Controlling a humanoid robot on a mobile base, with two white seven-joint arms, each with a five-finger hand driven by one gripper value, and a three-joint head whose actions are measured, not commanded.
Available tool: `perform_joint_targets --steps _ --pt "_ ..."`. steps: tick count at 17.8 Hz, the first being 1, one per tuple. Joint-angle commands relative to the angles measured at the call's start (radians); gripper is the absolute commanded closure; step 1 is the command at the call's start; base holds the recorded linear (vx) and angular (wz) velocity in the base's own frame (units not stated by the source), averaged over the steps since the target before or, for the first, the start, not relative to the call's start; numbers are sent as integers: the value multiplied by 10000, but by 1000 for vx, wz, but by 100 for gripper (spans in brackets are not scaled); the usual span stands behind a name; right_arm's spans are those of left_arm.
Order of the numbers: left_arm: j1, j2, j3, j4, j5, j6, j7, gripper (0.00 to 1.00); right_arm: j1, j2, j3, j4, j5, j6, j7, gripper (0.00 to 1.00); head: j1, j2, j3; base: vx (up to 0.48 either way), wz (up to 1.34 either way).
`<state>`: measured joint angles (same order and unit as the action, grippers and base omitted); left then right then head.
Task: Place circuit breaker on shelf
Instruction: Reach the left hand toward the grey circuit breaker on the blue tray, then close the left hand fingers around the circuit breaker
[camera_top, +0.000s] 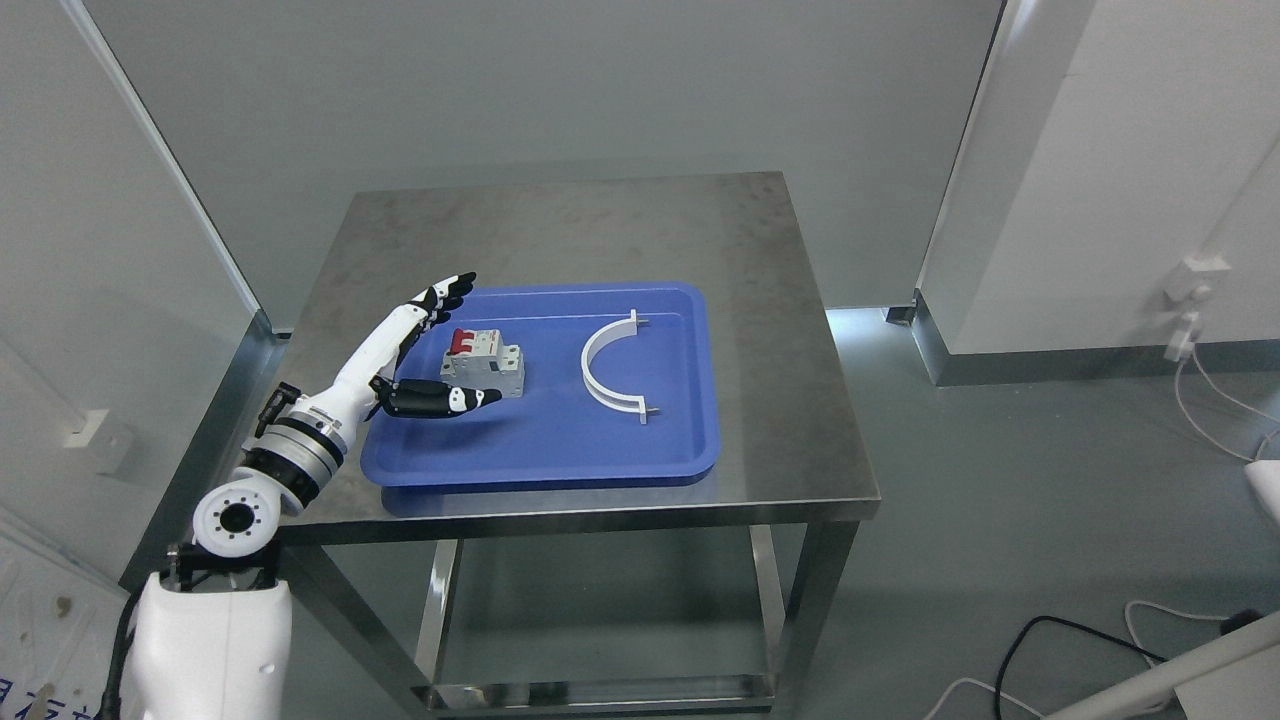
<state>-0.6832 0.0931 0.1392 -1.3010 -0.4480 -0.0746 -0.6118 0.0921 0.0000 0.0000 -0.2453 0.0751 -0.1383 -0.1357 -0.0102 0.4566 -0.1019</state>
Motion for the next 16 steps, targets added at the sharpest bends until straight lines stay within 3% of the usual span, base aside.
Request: perform_joint_targets --steps 1,9,15,16 --pt "-623 219 143 1535 -1349 -21 -156 7 0 -175 200 14 0 2165 -8 0 0 0 0 0 0" --pt "-929 66 65 1933 -1365 -36 -878 37 0 -175 200 -1 0 2165 -8 0 0 0 0 0 0" --pt "-991 -164 433 2041 -1349 -617 -847 75 0 -175 200 -1 0 2165 -8 0 0 0 0 0 -3" --pt "-991 -164 464 2057 -1349 -680 -832 77 0 -175 200 -1 0 2165 -8 0 0 0 0 0 0"
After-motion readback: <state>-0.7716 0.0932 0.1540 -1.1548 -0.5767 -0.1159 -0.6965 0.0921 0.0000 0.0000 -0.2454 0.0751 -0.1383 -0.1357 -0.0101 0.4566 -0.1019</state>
